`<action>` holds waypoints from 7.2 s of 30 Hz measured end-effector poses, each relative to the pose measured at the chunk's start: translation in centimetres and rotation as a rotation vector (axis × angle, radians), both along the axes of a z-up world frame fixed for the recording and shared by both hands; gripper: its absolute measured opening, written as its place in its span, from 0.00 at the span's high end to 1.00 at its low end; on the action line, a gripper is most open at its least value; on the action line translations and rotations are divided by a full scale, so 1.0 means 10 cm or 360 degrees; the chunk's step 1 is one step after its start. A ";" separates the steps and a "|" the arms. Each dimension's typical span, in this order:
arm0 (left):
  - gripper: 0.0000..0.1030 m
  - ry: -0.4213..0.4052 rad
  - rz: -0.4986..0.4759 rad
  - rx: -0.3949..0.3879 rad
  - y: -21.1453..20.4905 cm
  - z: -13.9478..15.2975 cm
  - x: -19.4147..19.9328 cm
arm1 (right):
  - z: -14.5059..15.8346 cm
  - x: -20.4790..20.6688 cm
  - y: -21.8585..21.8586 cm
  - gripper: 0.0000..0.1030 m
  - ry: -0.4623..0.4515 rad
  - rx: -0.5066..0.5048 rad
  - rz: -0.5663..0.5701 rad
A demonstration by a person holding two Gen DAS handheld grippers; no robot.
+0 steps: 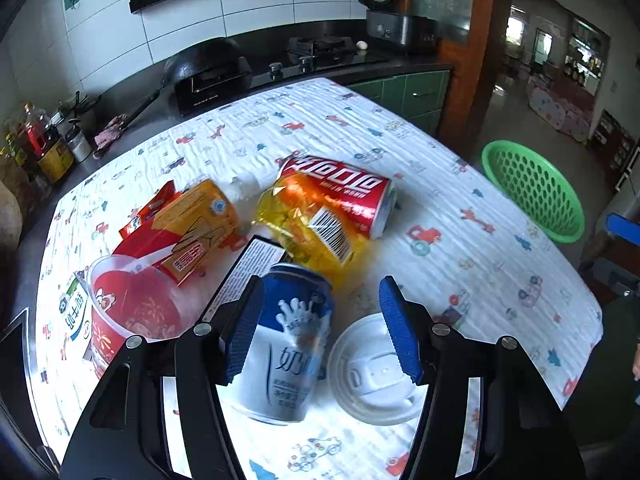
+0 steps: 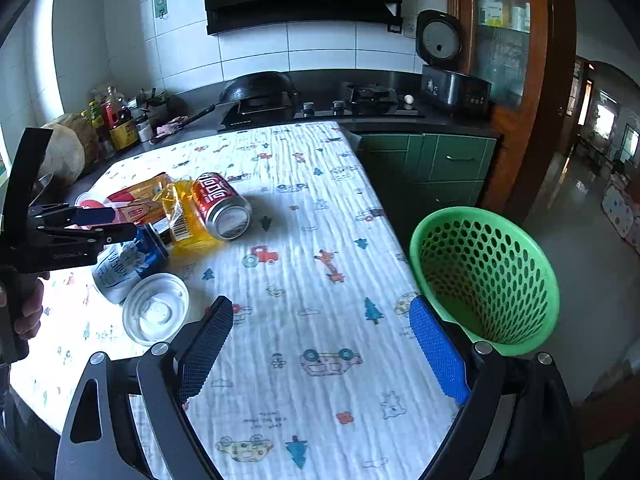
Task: Collect trash
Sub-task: 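Grasp the blue-and-white milk can with the left gripper while the right gripper approaches the white lid, then grasp the white plastic lid with the right gripper and lift it, then drop the white lid into the green basket with the right gripper, then carry the milk can over the green basket and open the left gripper, then move both grippers back to the table toward the cola can and bottle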
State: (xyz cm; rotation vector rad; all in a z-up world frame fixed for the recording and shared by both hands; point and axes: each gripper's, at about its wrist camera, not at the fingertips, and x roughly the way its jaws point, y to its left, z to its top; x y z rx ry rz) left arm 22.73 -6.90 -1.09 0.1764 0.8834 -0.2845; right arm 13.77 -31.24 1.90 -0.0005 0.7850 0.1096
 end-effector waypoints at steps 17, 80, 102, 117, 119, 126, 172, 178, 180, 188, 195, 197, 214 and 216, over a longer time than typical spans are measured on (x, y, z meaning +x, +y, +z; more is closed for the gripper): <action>0.32 0.0173 -0.0065 0.0034 0.22 -0.45 0.13 | -0.26 0.00 0.74 0.14 0.0117 0.0009 0.0309; 0.35 -0.0041 -0.0069 -0.0058 0.71 0.23 -0.27 | -0.97 0.57 1.74 0.13 0.0360 -0.0003 0.0618; 0.35 -0.0016 -0.0335 -0.0104 -0.36 0.27 -0.13 | -0.37 0.45 0.02 0.13 0.0206 0.0014 0.0072; 0.35 0.0033 -0.0440 -0.0128 -1.07 0.25 0.16 | -0.46 0.80 -1.73 0.13 0.0255 0.0056 -0.0421; 0.35 0.0040 -0.0447 -0.0124 -1.14 0.25 0.19 | -0.52 0.84 -1.85 0.13 0.0270 0.0063 -0.0456; 0.35 0.0061 -0.0487 -0.0128 -1.46 0.25 0.30 | -0.76 0.97 -2.21 0.11 0.0287 0.0099 -0.0543; 0.29 0.0222 -0.0732 -0.0259 -3.57 -0.05 0.89 | -0.65 0.19 -2.26 0.09 0.0167 -0.0002 -0.0517; 0.29 0.0144 -0.0660 -0.0262 -3.15 0.12 0.72 | -0.57 0.12 -2.04 0.09 0.0145 -0.0008 -0.0461; 0.29 0.0114 -0.0624 -0.0258 -2.96 0.18 0.67 | -0.52 0.11 -1.94 0.09 0.0130 -0.0002 -0.0440; 0.29 0.0020 -0.0476 -0.0270 -2.15 0.37 0.42 | -0.33 0.08 -1.45 0.09 0.0088 -0.0008 -0.0311; 0.29 -0.0025 -0.0323 -0.0233 -1.43 0.41 0.25 | -0.22 0.20 -0.97 0.09 0.0062 -0.0020 -0.0167; 0.29 -0.0069 -0.0263 -0.0214 -1.22 0.42 0.22 | -0.19 0.24 -0.81 0.09 0.0057 -0.0024 -0.0120; 0.23 0.0147 0.0369 -0.0307 0.04 -0.15 0.68 | -0.20 0.66 -0.13 0.09 0.0051 -0.0011 0.0115; 0.22 0.0182 0.0387 -0.0362 0.07 -0.23 0.74 | -0.21 0.69 -0.12 0.09 0.0054 -0.0005 0.0126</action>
